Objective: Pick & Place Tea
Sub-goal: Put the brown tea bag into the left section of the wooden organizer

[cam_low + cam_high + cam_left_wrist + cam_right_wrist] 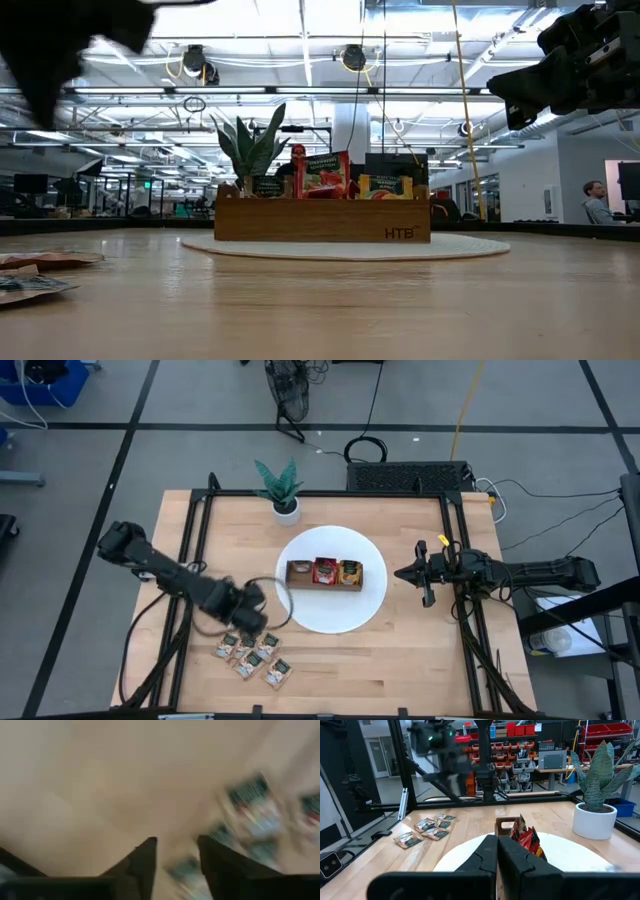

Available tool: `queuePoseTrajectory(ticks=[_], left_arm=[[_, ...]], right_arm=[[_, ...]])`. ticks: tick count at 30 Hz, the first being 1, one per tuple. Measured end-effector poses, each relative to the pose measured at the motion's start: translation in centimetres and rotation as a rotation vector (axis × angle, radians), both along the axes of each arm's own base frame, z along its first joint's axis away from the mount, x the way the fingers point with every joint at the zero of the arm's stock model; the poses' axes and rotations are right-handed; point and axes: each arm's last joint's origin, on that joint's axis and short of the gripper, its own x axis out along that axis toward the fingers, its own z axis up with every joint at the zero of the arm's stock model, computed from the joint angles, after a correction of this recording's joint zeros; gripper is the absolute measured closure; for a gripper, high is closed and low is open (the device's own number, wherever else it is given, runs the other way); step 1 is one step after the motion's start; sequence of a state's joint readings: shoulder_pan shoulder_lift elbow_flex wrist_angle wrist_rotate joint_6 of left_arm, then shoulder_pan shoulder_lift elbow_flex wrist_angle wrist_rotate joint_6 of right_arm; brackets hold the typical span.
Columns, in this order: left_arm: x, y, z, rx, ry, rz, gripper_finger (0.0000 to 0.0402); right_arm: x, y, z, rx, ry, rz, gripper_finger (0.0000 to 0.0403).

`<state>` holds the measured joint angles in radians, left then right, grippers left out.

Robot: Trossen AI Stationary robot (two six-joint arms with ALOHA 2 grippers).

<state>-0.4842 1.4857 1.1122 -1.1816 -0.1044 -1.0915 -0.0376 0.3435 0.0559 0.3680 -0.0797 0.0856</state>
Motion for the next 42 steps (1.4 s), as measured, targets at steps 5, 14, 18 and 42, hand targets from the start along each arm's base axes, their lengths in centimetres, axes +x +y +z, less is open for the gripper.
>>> queuePoseTrajectory(ticks=[5,14,18,42], left_arm=[[-2.5,-3.1,-2.0,-0.217,0.166,0.253,0.0177],[-6.7,-6.5,-5.9,-0.247,0.220,0.480,0.0138],[-7.7,-6.8,-7.4,-0.253,0.208,0.501,0.0150],[-8.5,-5.7,-10.8,-0.333,0.095,0.419,0.0165]], right_arm=[[0.0,0.0,0.0,0.000,0.000,0.000,0.0399],[0.0,0.0,0.0,0.000,0.000,0.000,0.0399],[0.0,0.0,0.0,0.000,0.000,0.000,0.0399],[0.0,0.0,0.0,0.000,0.000,0.000,0.0399]])
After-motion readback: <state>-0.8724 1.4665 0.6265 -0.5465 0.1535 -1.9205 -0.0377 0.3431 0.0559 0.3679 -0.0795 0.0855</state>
